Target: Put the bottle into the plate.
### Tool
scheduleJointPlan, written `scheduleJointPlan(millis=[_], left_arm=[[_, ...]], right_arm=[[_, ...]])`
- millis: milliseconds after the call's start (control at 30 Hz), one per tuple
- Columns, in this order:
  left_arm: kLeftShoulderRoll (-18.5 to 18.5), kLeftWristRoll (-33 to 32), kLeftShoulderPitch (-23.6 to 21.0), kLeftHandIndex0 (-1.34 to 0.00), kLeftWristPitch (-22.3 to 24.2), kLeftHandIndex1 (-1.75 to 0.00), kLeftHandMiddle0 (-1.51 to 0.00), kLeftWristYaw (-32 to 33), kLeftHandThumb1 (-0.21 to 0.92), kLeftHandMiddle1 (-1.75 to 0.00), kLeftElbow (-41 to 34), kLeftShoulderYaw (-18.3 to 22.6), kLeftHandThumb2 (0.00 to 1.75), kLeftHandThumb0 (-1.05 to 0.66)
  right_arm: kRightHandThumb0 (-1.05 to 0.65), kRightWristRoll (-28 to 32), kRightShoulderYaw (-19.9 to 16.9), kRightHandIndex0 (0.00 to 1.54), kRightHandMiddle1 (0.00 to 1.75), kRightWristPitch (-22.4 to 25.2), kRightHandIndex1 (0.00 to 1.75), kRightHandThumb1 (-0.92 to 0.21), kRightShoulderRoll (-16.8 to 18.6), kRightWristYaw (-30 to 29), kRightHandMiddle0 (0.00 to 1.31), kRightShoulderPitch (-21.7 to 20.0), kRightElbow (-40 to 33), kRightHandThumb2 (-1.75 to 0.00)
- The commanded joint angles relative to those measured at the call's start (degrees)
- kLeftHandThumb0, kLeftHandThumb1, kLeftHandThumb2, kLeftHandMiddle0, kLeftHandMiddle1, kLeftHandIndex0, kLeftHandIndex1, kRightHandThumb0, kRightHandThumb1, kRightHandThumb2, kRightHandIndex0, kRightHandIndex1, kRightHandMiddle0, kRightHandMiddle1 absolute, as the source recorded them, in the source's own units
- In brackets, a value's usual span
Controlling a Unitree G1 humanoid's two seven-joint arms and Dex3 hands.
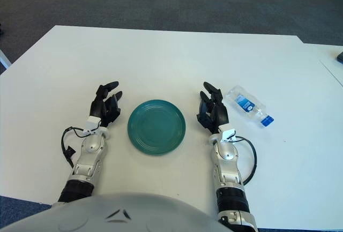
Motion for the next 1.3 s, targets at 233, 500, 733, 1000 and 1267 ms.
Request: scheduleJointPlan(millis=[233, 500, 733, 1000, 1267], left_arm=[[-0.69, 0.06, 1.29, -0.30, 2.15, -0.84, -0.80, 0.49, 0.92, -0.05, 1.90, -0.14, 0.79, -0.79], [-0.62, 0.14, 1.26, -0.29, 2.33, -0.84, -0.80, 0.46, 0.92, -0.04, 1.89, -0.42, 0.79, -0.78], [-0.47, 0.16, 0.94, -0.28, 2.66, -0.82, -0.80, 0.14, 0.92, -0.04, 2.35, -0.62, 0.79, -0.78], [-0.65, -0.58, 0.16, -0.26, 2.25, -0.82, -0.80, -0.24, 0.92, -0.04, 3.83, -0.36, 0.79, -0.79], [-0.78, -0.72, -0.17, -0.27, 3.03, -0.82, -0.81, -0.53, 0.92, -0.04, 3.90, -0.53, 0.78, -0.73]], right_arm=[[-0.58, -0.14, 0.22, 0.33, 0.66, 2.58, 0.00, -0.92, -0.22, 0.31, 0.00, 1.41, 2.34, -0.83], [-0.58, -0.26, 0.26, 0.33, 0.65, 2.46, 0.00, -0.92, -0.41, 0.36, 0.00, 1.31, 2.51, -0.84], [-0.58, 0.30, -0.02, 0.34, 0.64, 2.32, 0.00, -0.92, -0.52, 0.62, 0.00, 0.90, 2.68, -0.84], [-0.59, 0.72, -1.07, 0.33, 0.61, -0.47, 0.00, -0.92, -1.39, 1.26, 0.00, -0.52, 2.95, -0.82], [-0.59, 0.18, -0.62, 0.34, 0.62, -5.22, 0.00, -0.92, -1.87, 2.47, 0.00, -1.34, 3.55, -0.78]])
